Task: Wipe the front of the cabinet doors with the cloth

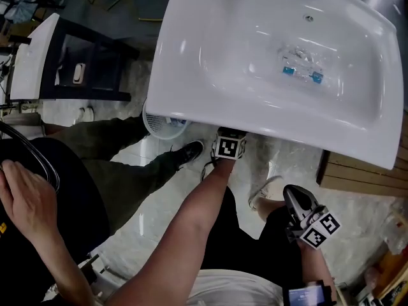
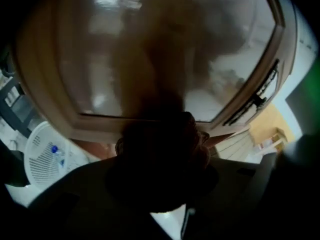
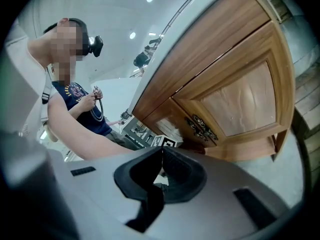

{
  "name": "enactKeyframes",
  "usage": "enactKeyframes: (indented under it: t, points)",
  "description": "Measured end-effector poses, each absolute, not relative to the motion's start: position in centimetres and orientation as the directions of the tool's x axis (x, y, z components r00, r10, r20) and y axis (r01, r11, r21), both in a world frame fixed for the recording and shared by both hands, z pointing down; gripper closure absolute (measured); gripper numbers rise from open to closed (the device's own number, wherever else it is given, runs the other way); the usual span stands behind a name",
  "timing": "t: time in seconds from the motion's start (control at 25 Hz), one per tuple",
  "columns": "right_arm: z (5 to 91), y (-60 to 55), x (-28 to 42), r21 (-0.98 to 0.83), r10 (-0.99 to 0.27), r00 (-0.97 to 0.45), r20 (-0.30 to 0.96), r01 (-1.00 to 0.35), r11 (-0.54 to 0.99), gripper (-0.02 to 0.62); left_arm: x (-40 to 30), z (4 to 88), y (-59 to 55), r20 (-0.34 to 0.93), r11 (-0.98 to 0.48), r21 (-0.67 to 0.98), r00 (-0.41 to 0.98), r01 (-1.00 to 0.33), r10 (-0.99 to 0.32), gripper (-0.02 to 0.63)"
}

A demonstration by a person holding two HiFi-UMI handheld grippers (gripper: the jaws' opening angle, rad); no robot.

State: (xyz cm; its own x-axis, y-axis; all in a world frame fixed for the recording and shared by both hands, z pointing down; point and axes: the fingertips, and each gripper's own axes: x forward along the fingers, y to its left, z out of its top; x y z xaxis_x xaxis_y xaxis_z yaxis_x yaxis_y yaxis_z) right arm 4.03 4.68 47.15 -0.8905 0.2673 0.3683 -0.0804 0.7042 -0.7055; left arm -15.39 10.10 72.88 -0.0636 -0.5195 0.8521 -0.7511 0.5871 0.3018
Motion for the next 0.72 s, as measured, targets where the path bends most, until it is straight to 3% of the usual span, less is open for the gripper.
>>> enactKeyframes:
  t: [0.32, 0.72]
  points:
    - [46.6, 5.6, 2.7, -0.711, 0.295, -0.886, 0.357, -0.053, 0.701, 0.581, -24.8, 71.1, 20.1, 0.881, 0.743, 0.111, -0.280, -0.660, -0.380, 0.454]
    - [44.0, 7.5, 2.1, -0.738, 0.335, -0.887, 0.318, -0.009, 0.675, 0.581, -26.7, 62.6, 20.5, 0.798, 0.711, 0.008, -0.424, -0.703, -0.428, 0.454]
